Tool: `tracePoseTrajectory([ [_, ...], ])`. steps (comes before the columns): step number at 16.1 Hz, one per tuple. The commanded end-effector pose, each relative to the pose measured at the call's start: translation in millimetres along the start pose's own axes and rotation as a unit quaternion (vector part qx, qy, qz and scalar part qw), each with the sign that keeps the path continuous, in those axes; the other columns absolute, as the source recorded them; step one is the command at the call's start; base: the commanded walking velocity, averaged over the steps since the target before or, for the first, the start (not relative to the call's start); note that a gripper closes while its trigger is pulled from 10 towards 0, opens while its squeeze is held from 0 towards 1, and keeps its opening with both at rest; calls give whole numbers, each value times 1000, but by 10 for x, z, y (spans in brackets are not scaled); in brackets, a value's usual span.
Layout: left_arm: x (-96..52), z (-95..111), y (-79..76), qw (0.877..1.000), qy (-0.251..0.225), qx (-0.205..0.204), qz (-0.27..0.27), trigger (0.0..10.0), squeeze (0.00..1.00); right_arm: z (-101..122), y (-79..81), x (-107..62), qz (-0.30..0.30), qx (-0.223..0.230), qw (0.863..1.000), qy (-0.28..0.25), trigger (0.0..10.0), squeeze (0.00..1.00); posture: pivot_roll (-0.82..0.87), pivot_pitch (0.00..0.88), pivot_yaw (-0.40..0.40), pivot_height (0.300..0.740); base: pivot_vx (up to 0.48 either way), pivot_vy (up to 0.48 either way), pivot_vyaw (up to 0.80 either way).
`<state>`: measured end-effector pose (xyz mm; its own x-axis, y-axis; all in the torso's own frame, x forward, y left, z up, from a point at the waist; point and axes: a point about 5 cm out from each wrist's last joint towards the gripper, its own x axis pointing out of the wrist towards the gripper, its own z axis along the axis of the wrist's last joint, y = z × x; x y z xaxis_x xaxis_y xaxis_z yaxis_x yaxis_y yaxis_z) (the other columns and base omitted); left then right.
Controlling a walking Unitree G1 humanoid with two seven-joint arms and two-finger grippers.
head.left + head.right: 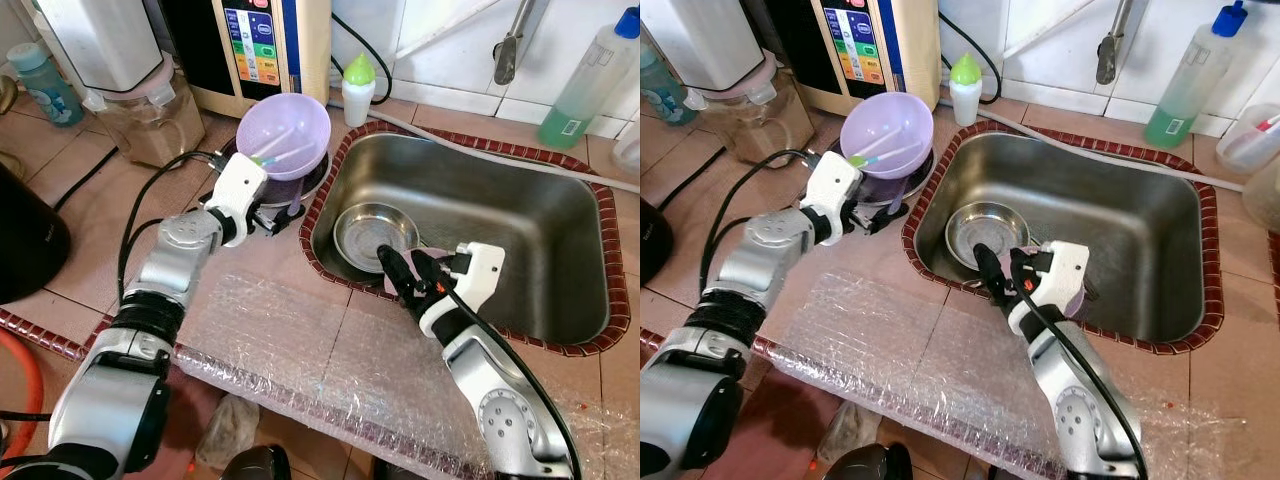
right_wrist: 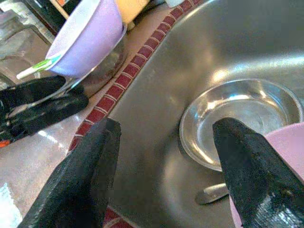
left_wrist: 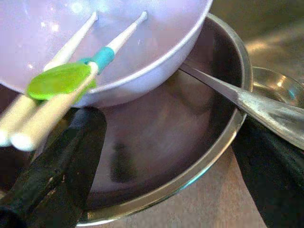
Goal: Kitchen organization
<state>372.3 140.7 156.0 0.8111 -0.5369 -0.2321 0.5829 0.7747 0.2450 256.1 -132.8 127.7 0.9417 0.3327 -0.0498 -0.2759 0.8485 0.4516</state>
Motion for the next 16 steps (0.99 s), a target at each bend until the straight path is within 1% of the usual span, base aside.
tracePoseTrajectory([
  [1,-71,-68,12,1000,21,0,-7,10000,0,-27,14,18,7,-1,1000,8,10000,0,-121,132,78,740,0,0,0],
  [2,-102,-71,12,1000,22,0,-10,10000,0,-25,10,26,7,-2,1000,8,10000,0,-119,129,78,740,0,0,0],
  [5,-215,4,38,1000,10,0,-12,10000,0,-23,0,61,9,-2,1000,7,10000,0,-101,116,74,740,0,0,0],
  [6,-316,13,48,999,18,8,-25,10000,0,-26,16,97,16,-4,1000,8,10000,0,-91,111,72,740,0,0,0],
  [7,-332,10,46,999,20,10,-28,10000,0,-26,17,105,17,-4,1000,8,10000,0,-88,109,71,740,0,0,0],
  [8,-378,4,26,999,25,9,-37,10000,0,-26,21,126,22,-5,1000,9,10000,0,-81,105,71,740,0,0,0],
  [9,-447,-6,-21,998,31,13,-56,10000,0,-12,46,150,40,-11,999,8,10000,0,-74,98,70,740,0,0,0],
  [10,-474,-9,-41,997,34,15,-61,10000,0,2,67,162,54,-11,998,7,10000,0,-70,94,70,740,0,0,0],
  [11,-507,-9,-57,997,36,13,-64,10000,0,47,114,170,83,-14,996,-1,10000,0,-67,92,70,740,0,0,0],
  [12,-573,-26,-90,996,45,12,-72,10000,0,167,233,171,149,-9,989,-19,10000,0,-61,85,70,740,0,0,0],
  [13,-601,-40,-104,996,50,12,-76,10000,0,216,279,175,176,-6,984,-25,10000,0,-56,78,70,740,0,0,0],
  [14,-620,-46,-113,996,52,13,-77,10000,0,247,311,177,195,-5,981,-27,10000,0,-53,76,68,740,0,0,0],
  [16,-658,-39,-120,996,56,11,-75,10000,0,262,335,192,214,-9,976,-22,10000,0,-45,71,66,740,0,0,0],
])
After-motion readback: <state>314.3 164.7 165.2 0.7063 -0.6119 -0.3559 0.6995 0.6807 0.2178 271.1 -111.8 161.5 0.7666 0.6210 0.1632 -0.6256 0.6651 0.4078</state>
